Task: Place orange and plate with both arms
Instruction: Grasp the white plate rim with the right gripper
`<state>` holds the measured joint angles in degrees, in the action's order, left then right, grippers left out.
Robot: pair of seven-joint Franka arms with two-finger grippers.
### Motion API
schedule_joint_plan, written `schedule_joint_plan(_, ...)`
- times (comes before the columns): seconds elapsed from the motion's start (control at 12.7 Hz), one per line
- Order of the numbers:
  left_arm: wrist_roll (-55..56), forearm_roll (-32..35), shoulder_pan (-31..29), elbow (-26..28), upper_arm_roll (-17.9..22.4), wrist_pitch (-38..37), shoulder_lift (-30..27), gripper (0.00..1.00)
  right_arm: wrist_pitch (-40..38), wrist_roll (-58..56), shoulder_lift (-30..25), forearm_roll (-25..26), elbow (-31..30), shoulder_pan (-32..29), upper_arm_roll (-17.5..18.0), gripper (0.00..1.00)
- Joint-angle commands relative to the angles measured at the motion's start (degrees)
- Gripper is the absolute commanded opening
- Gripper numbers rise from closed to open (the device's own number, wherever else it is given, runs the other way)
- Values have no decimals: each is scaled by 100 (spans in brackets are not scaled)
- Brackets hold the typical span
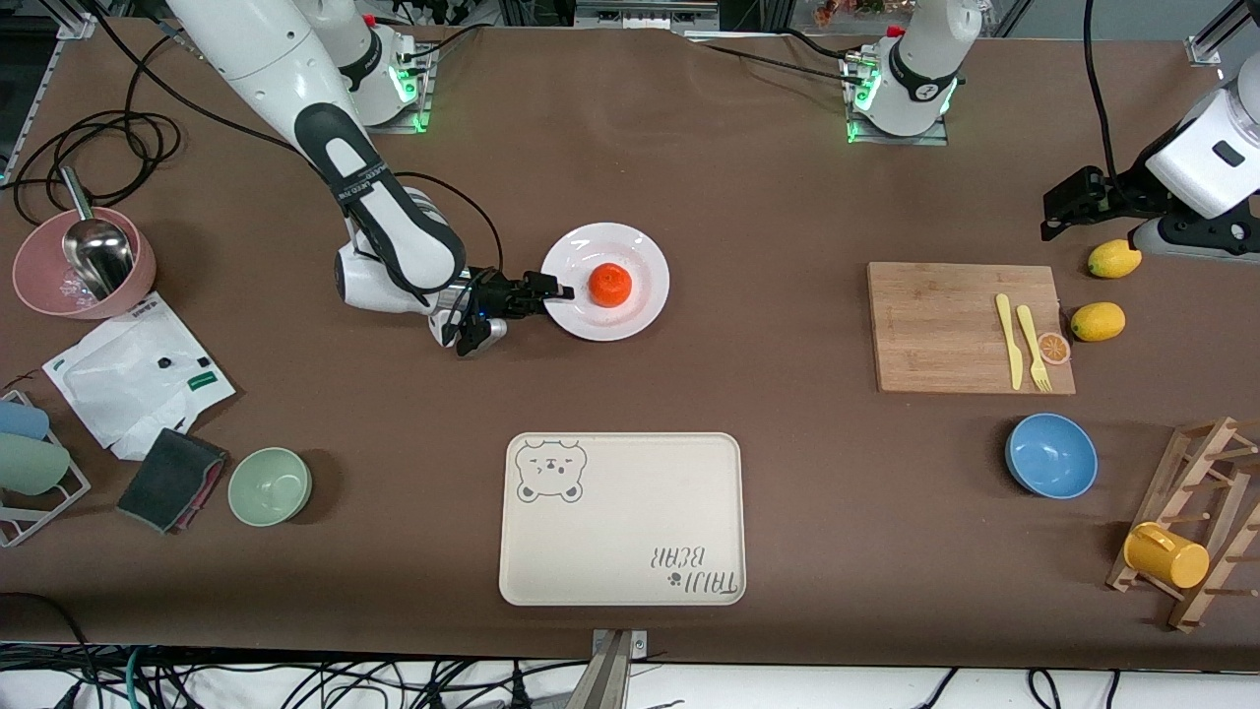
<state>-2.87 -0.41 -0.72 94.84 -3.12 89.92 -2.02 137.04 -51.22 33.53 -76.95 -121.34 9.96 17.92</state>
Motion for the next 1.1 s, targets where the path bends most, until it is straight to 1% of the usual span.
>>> schedule_joint_plan(0.0,14,111,-42,-141,-48,-98,52,100,113,-186,-48,-154,-74,-47,98,52)
schedule_joint_plan(0.16,14,111,-42,-141,-39,-107,52,100,104,-186,-83,-154,-74,-47,98,37)
schedule_joint_plan(0.24,14,111,-42,-141,-48,-107,52,100,95,-186,-92,-154,-74,-47,98,32)
schedule_joint_plan(0.39,14,94,-42,-150,-39,-106,61,100,95,-186,-92,-154,-74,-38,98,30)
schedule_joint_plan(0.55,6,94,-51,-150,-39,-107,79,100,95,-265,-83,-163,-74,-47,98,23)
schedule_joint_plan(0.79,6,76,-112,-150,-31,-115,79,100,86,-301,-74,-163,-83,-47,98,0)
schedule_joint_plan(1.03,14,76,-112,-150,-31,-115,79,100,69,-301,-74,-154,-83,-47,98,0)
